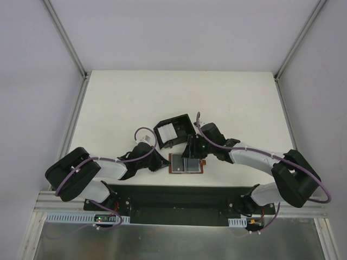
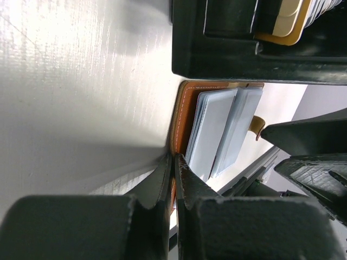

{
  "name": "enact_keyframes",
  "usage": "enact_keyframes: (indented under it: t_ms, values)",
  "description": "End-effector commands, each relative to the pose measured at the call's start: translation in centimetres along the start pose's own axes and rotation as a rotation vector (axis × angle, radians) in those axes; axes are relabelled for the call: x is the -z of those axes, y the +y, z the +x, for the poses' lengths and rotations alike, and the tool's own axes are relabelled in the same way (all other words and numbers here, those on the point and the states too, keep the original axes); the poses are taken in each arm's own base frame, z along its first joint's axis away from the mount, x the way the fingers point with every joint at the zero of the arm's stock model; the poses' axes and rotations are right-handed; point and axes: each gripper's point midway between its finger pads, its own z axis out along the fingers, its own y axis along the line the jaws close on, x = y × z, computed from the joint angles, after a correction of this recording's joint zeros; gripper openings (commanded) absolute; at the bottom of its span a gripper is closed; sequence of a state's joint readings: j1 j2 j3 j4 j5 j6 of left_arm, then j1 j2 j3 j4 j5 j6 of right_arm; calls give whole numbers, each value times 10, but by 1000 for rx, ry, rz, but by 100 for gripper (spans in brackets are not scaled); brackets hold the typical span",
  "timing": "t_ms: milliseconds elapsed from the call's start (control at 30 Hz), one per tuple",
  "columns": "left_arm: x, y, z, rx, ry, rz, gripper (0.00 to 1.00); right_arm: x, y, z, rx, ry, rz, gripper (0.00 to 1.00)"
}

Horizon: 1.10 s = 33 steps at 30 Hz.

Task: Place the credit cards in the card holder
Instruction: Insert the credit card into the card slot, then close the card holder at the center of the board.

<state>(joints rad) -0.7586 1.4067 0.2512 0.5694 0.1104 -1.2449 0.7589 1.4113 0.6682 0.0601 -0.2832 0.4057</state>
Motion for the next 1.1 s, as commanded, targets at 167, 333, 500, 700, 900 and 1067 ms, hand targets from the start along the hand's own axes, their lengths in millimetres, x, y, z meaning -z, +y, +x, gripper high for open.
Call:
enact_keyframes:
  t_ms: [167,333,500,700,900,1067]
  values:
    - [19,92,17,-53,36,-314,0,24,-8,-14,47,-70,85,47]
    - [21,91,15,-55,25,-313,0,35,-21,-17,55,-99,159,49]
    - [23,89,13,-62,20,-312,0,46,-37,-15,58,-98,253,49]
    - [23,87,12,-63,13,-307,0,49,-46,-6,84,-98,306,50]
    - [24,87,12,-63,12,-308,0,42,-40,-1,91,-75,282,51]
    - [25,88,11,-62,4,-309,0,31,-23,4,72,-38,191,51]
